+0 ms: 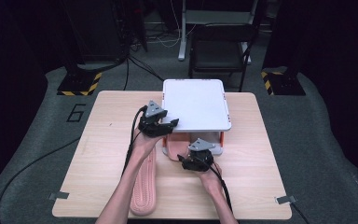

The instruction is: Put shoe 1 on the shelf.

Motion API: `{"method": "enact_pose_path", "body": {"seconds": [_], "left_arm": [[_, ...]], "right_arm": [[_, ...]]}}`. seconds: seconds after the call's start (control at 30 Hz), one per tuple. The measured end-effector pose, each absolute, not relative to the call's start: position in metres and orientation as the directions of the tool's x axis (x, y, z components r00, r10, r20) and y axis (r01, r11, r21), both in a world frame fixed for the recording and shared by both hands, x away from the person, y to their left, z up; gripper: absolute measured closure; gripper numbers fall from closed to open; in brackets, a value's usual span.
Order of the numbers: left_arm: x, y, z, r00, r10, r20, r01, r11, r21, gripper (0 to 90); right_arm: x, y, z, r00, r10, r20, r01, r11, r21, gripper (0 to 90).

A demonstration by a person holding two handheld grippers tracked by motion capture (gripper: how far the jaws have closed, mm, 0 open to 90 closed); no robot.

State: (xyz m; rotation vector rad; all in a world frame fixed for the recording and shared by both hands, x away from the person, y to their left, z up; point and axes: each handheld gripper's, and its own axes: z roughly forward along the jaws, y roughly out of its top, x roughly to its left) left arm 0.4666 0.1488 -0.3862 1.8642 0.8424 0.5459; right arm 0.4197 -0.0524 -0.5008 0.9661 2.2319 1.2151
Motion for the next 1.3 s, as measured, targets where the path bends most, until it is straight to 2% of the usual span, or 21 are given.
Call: {"method": "enact_pose_path", "body": {"seconds": [0.17, 0.33, 0.53, 0.87, 1.07, 1.23, 1.3], "left_arm": [[0.467, 0.148, -0.386, 0.656, 0.755, 0.006, 0.313, -0.279, 0.908, 40.0], [0.467, 0.148, -0.386, 0.656, 0.755, 0.005, 0.313, -0.278, 0.908, 40.0], [0.466, 0.148, -0.387, 0.653, 0.757, 0.004, 0.312, -0.274, 0.91, 40.0], [0.466, 0.148, -0.387, 0.653, 0.757, 0.008, 0.313, -0.279, 0.908, 39.9], [0.466, 0.148, -0.387, 0.65, 0.76, 0.006, 0.312, -0.274, 0.91, 39.9], [0.466, 0.148, -0.387, 0.655, 0.755, 0.01, 0.31, -0.281, 0.909, 40.0], [0.466, 0.148, -0.387, 0.655, 0.756, 0.008, 0.307, -0.276, 0.911, 39.9]], "right_arm": [[0.426, -0.05, -0.497, -0.665, 0.745, -0.041, 0.383, 0.388, 0.839, 33.4], [0.407, -0.051, -0.504, -0.681, 0.73, -0.058, 0.357, 0.401, 0.844, 33.0], [0.418, -0.052, -0.513, -0.678, 0.73, -0.082, 0.381, 0.445, 0.811, 31.5], [0.435, -0.047, -0.51, -0.647, 0.761, -0.057, 0.409, 0.409, 0.815, 31.5], [0.444, -0.046, -0.511, -0.661, 0.747, -0.071, 0.394, 0.426, 0.815, 29.1], [0.438, -0.045, -0.508, -0.66, 0.748, -0.074, 0.393, 0.427, 0.815, 29.3], [0.428, -0.048, -0.503, -0.655, 0.753, -0.058, 0.38, 0.395, 0.837, 26.0]]}}
